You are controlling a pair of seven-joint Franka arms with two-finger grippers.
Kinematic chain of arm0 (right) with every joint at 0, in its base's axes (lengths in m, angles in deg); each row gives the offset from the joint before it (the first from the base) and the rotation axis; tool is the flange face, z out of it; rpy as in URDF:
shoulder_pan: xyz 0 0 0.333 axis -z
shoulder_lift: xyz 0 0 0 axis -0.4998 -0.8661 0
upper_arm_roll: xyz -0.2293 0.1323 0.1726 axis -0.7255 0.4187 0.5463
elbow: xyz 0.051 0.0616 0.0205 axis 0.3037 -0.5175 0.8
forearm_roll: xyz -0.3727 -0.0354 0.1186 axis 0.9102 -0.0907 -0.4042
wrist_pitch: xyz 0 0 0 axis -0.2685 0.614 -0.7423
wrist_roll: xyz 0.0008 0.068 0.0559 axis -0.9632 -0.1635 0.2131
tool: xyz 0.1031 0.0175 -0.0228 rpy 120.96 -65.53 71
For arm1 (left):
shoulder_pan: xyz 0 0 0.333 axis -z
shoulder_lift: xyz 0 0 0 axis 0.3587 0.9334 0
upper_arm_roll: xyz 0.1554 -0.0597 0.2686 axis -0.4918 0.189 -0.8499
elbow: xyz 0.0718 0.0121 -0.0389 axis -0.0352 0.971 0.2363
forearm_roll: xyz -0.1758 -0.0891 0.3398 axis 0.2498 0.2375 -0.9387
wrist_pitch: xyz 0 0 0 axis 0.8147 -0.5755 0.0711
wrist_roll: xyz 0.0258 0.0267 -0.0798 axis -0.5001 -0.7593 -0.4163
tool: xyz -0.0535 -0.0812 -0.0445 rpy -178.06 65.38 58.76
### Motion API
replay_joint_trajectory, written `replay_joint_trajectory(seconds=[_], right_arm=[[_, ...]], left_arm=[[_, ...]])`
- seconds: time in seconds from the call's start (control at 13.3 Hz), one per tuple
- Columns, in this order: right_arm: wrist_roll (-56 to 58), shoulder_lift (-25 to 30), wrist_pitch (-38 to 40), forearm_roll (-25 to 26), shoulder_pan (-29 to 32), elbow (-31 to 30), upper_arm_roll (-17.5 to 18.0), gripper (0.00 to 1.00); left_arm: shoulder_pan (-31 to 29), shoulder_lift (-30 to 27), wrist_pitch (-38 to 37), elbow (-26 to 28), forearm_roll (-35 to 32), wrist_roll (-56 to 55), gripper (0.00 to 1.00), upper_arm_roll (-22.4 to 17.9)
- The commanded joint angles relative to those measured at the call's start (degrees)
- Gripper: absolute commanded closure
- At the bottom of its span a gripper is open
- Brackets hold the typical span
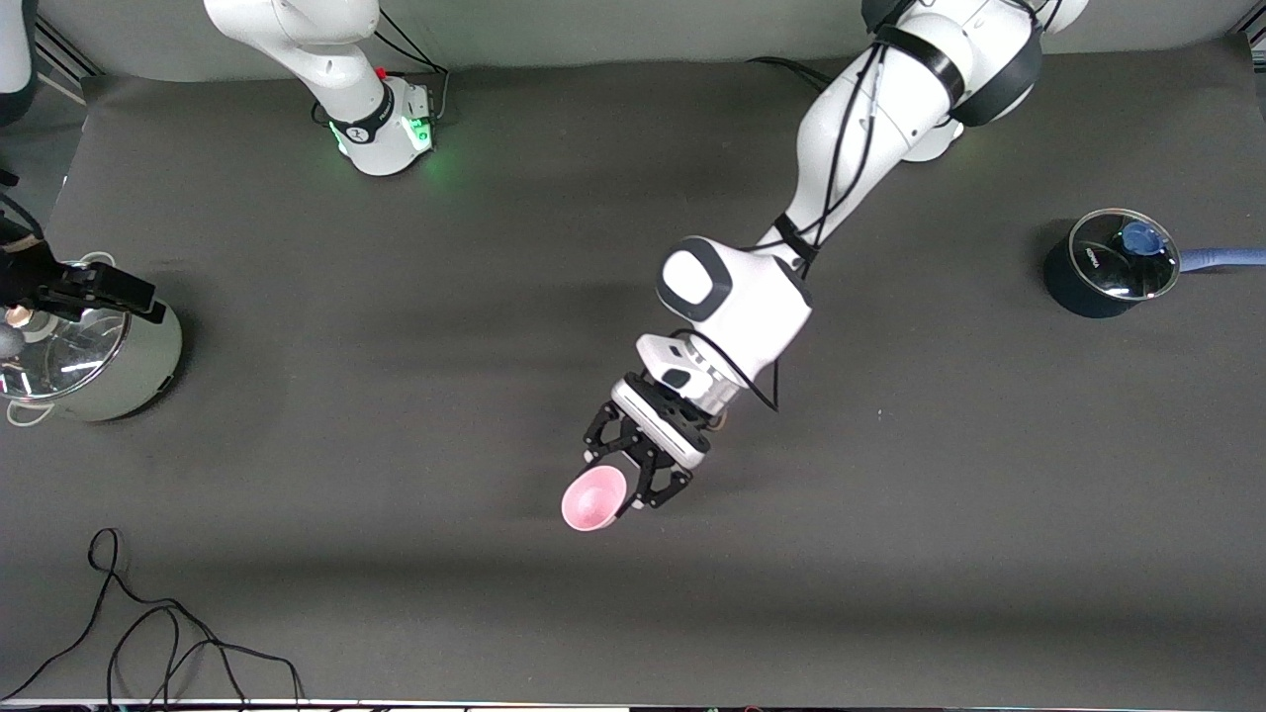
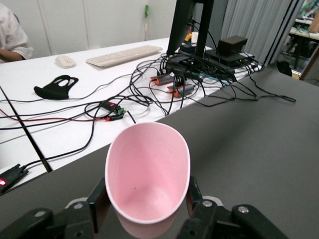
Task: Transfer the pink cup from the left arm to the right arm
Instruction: 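Carry the pink cup with the left gripper toward the table's middle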
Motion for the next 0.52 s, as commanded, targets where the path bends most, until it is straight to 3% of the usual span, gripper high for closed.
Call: replay_joint_trajectory(seconds=[0.0, 0.37, 0.45], right_arm=[[-0.1, 0.2, 0.0, 0.2, -3.3, 1.1, 0.0, 0.0], [-1.0, -3.0, -0.1, -0.4, -8.5, 6.4, 0.0, 0.0], [-1.0, -4.5, -0.1, -0.3, -9.9, 8.4, 0.0, 0.0]], left_arm=[[4.3, -0.4, 6.0, -0.9, -0.2, -6.1, 1.0, -1.9], [7.6, -1.0, 7.7, -1.0, -0.3, -6.8, 1.0, -2.1], [9.5, -1.4, 7.5, -0.9, -0.4, -6.7, 1.0, -4.0]])
